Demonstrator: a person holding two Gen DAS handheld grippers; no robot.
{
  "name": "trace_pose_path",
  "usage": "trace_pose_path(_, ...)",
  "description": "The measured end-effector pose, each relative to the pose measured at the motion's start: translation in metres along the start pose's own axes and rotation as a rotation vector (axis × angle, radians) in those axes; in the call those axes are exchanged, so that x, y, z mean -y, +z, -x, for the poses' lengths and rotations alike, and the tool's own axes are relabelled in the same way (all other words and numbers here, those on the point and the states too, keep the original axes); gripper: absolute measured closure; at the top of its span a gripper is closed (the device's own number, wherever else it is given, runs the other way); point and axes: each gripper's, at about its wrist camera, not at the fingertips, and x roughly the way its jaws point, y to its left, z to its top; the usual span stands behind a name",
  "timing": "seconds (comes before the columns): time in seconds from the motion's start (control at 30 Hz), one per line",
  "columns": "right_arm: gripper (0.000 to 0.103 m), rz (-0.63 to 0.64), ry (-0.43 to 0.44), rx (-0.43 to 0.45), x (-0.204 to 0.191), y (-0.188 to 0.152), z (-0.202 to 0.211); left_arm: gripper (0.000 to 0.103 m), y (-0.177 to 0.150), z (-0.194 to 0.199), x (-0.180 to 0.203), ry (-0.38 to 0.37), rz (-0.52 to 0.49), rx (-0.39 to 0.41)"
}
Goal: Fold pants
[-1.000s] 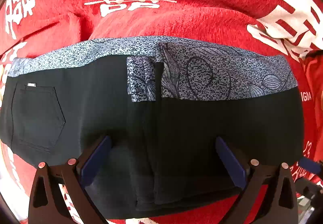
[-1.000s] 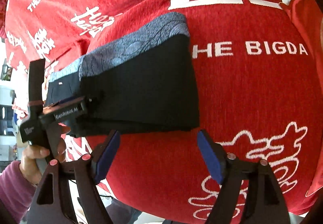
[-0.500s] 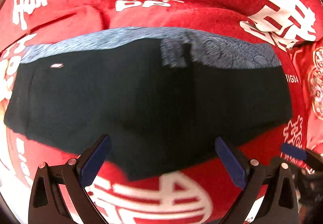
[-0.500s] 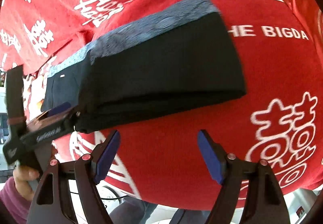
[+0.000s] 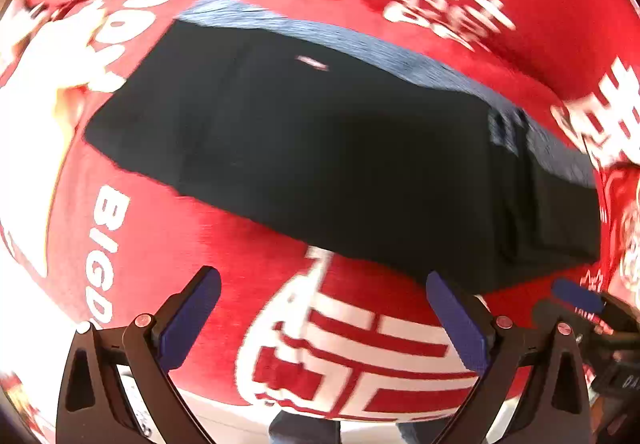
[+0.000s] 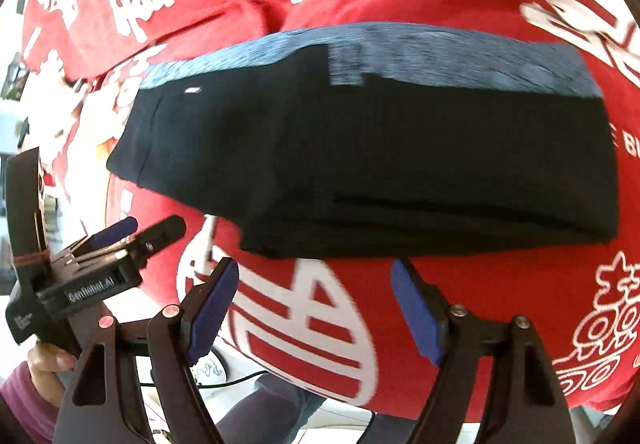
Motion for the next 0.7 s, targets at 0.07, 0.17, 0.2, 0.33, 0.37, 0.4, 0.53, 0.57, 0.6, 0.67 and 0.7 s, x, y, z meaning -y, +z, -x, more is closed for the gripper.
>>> trace_pose_path(0.07,0.022,0.022,0.001,-0.014,-0.013,0.003,-0.007,0.0,0.001,-0.001,-0.016,0.009,0.026,0.001)
trace_pose_path(0.17,0.022,0.063,0.004,-0.036,-0.034,0.006,-0.017,0.0,0.0,-0.004,-0.035,0.018,0.048,-0.002)
trace_pose_path(0.2,0.022,0.073,0.004,-0.041,-0.039,0.006,-0.02,0.0,-0.001,-0.003,-0.039,0.017,0.053,-0.001)
trace_pose_path(0.33,0.022,0.114,0.0,-0.062,-0.059,0.01,-0.031,0.0,0.004,-0.001,-0.063,0.013,0.102,0.022)
trace_pose_path(0.37,0.022,0.118,0.001,-0.067,-0.062,0.011,-0.033,0.0,0.007,-0.001,-0.07,0.014,0.121,0.03)
trace_pose_path(0.4,0.022,0.119,0.001,-0.071,-0.065,0.011,-0.035,0.0,0.009,-0.003,-0.077,0.016,0.138,0.035)
trace_pose_path(0.53,0.022,0.124,-0.004,-0.085,-0.073,0.015,-0.044,0.0,0.019,-0.009,-0.097,0.008,0.176,0.047)
trace_pose_path(0.57,0.022,0.124,-0.004,-0.088,-0.074,0.015,-0.045,0.0,0.021,-0.009,-0.101,0.005,0.182,0.053)
trace_pose_path(0.6,0.022,0.125,-0.005,-0.091,-0.075,0.016,-0.046,0.0,0.023,-0.01,-0.105,0.0,0.191,0.061)
trace_pose_path(0.67,0.022,0.129,-0.009,-0.096,-0.079,0.016,-0.05,0.0,0.026,-0.012,-0.115,-0.02,0.218,0.075)
trace_pose_path(0.7,0.022,0.13,-0.01,-0.099,-0.08,0.017,-0.051,0.0,0.028,-0.013,-0.118,-0.033,0.23,0.079)
